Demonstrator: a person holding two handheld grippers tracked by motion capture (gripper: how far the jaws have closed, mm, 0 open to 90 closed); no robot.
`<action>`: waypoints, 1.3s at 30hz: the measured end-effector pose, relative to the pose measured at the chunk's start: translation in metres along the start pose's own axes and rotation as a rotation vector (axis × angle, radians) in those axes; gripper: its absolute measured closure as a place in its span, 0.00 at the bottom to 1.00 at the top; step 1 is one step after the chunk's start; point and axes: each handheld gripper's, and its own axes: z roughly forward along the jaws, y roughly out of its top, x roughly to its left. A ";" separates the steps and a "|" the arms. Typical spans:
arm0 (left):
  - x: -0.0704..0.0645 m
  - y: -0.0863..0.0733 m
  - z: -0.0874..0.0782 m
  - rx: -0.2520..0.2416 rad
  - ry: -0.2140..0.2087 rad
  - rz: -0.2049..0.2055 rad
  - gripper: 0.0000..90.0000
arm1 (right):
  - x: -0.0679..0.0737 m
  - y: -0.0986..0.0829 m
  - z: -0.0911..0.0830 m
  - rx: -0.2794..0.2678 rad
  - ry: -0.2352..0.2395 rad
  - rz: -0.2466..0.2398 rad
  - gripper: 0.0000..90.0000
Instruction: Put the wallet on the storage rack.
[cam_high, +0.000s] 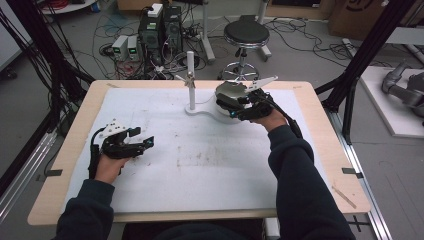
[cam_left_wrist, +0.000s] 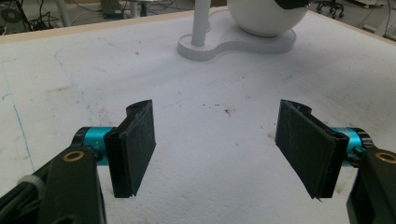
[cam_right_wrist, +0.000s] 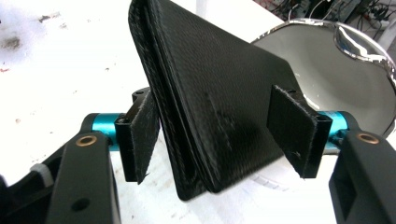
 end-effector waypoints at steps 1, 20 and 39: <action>0.000 0.000 0.000 0.004 0.001 0.003 0.32 | -0.001 -0.001 0.000 0.006 0.004 0.005 0.38; -0.001 0.000 0.001 0.008 -0.003 0.002 0.32 | 0.017 0.004 0.010 0.086 -0.054 -0.280 0.68; 0.000 0.000 0.000 0.007 -0.002 -0.004 0.32 | 0.000 -0.008 0.000 0.096 -0.039 -0.086 0.34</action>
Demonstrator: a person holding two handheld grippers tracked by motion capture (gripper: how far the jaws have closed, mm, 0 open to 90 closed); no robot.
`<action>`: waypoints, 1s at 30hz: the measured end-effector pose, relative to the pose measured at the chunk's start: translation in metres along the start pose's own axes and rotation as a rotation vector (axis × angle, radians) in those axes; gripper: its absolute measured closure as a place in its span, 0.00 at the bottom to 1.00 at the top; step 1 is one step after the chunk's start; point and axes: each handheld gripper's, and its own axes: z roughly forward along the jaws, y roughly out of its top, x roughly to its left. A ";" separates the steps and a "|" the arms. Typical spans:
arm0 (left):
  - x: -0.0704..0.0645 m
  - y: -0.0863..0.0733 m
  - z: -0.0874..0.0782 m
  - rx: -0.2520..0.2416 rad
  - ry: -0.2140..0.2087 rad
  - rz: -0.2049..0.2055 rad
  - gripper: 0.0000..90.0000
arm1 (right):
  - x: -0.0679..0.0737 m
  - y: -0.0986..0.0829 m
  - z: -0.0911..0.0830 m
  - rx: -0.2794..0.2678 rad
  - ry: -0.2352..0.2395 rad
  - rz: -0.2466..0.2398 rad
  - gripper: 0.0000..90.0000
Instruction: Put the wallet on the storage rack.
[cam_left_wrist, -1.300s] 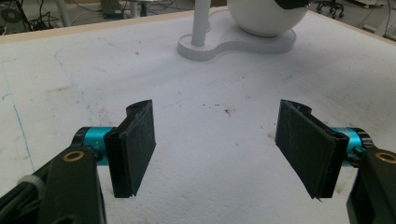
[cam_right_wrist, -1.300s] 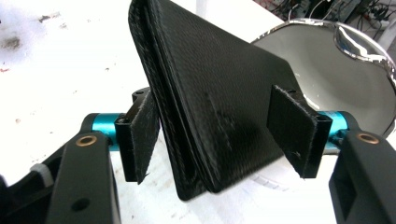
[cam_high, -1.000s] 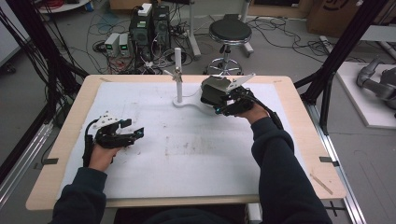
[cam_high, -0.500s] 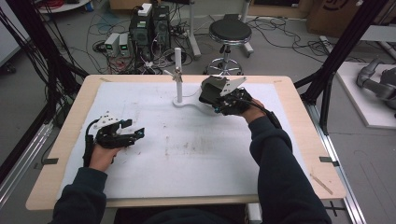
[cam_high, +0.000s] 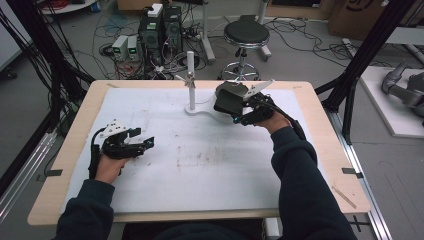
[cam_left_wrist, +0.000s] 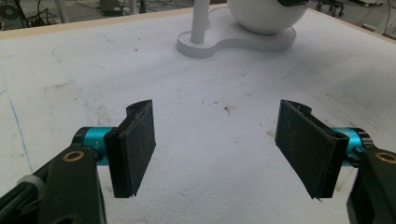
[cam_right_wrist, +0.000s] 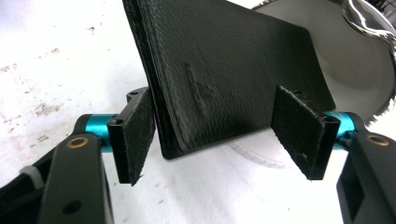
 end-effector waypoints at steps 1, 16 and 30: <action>0.000 0.000 0.000 -0.003 -0.001 0.000 0.32 | -0.001 -0.001 -0.001 0.001 0.001 0.008 0.34; 0.000 0.000 0.000 0.001 0.001 -0.001 0.32 | -0.002 -0.020 0.003 0.006 -0.007 0.126 0.32; -0.001 -0.001 0.001 0.004 0.000 0.000 0.32 | 0.010 -0.021 0.010 -0.029 -0.170 -0.031 0.41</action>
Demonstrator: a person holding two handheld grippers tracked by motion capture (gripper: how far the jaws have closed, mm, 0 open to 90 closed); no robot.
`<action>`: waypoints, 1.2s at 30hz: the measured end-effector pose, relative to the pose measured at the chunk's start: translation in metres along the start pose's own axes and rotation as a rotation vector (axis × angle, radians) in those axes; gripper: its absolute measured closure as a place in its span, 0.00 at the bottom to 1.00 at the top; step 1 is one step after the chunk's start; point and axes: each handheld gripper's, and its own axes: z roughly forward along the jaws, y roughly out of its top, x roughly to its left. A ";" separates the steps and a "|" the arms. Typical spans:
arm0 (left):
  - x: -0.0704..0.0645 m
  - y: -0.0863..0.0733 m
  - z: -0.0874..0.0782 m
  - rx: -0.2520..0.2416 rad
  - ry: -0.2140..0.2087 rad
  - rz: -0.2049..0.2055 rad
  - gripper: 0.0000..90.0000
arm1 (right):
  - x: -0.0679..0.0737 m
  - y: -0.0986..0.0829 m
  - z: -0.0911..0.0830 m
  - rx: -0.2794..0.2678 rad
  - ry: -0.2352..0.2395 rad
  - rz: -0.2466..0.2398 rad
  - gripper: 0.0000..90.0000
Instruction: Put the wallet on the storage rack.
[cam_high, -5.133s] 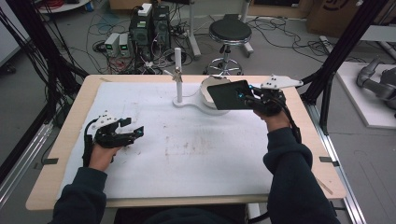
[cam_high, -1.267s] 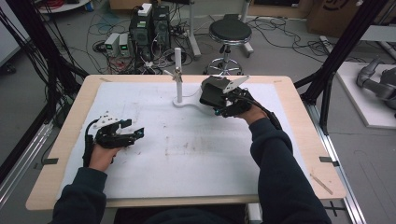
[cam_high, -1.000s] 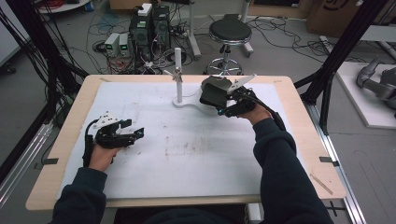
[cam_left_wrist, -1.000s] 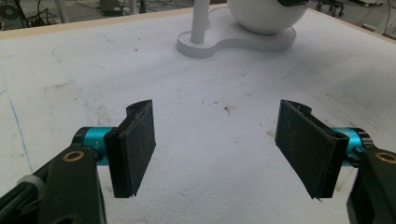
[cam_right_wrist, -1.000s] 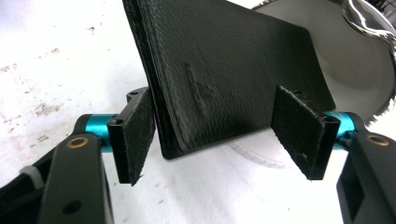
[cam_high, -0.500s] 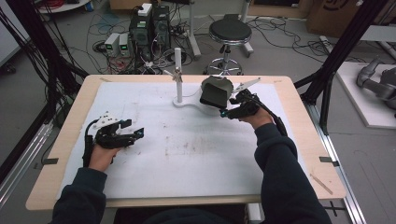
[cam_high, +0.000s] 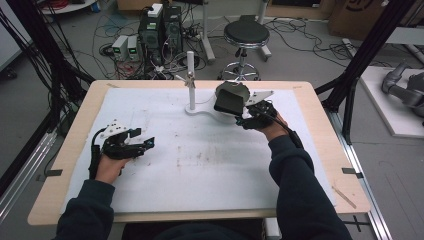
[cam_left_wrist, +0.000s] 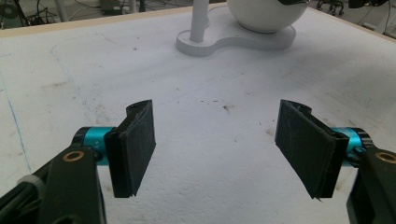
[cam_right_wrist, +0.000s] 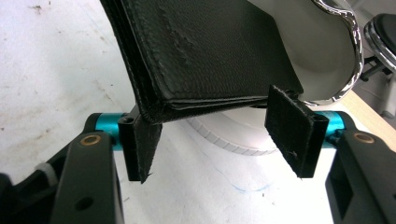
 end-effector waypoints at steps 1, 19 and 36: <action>0.000 0.000 0.000 0.001 0.000 -0.001 0.32 | -0.001 0.000 -0.001 0.001 -0.001 0.004 0.41; 0.000 0.000 0.000 0.001 0.000 -0.002 0.32 | -0.017 -0.005 -0.014 -0.034 -0.079 0.065 0.39; 0.000 0.000 -0.001 -0.002 0.000 0.001 0.32 | -0.018 -0.007 -0.028 -0.075 -0.052 0.102 0.34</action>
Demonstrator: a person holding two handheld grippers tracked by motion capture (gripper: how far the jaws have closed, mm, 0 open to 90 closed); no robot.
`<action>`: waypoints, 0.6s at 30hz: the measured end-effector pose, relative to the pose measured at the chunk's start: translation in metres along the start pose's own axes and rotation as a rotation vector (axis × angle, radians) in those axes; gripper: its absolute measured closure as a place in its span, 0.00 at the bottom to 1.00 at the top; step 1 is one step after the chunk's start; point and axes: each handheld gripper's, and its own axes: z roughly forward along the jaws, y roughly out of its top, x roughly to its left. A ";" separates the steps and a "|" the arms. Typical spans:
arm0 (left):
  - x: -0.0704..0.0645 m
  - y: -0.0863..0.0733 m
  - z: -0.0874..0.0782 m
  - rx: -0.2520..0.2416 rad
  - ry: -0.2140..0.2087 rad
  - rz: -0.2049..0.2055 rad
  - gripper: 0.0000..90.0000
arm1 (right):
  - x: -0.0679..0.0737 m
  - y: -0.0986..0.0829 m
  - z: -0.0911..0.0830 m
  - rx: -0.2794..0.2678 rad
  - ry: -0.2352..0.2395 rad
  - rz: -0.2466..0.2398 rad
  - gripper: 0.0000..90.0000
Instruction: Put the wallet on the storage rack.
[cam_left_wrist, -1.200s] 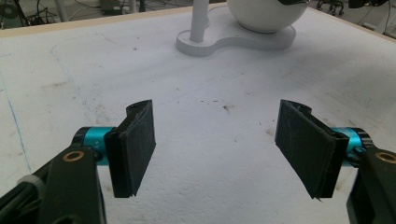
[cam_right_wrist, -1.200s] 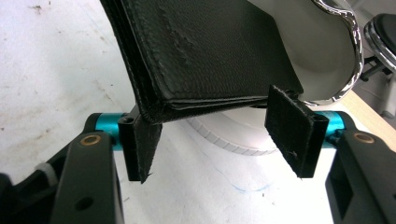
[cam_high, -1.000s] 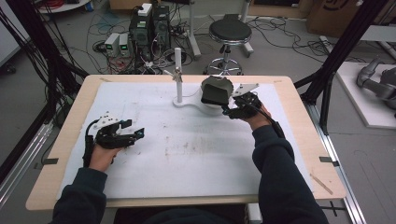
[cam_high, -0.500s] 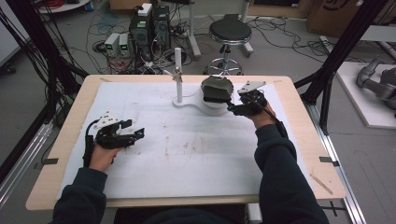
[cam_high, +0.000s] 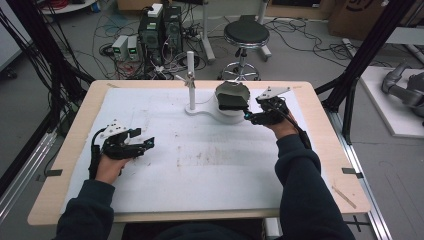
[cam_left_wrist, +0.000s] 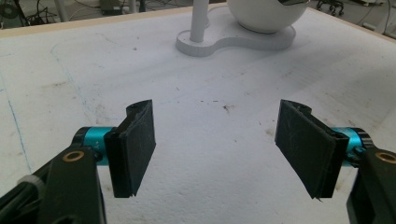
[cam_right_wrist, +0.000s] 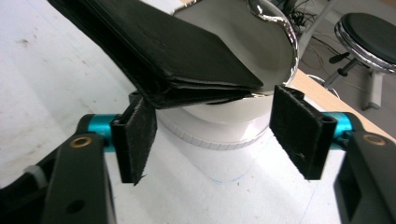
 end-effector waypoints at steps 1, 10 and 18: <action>0.000 0.000 0.000 -0.005 -0.001 -0.001 0.32 | 0.000 0.000 -0.004 -0.008 0.010 0.014 0.34; 0.001 0.002 -0.003 -0.054 -0.001 -0.016 0.29 | 0.003 -0.025 -0.043 -0.112 0.074 0.130 0.25; 0.002 0.003 -0.006 -0.075 0.005 -0.027 0.29 | 0.012 -0.066 -0.052 -0.125 0.055 0.189 0.24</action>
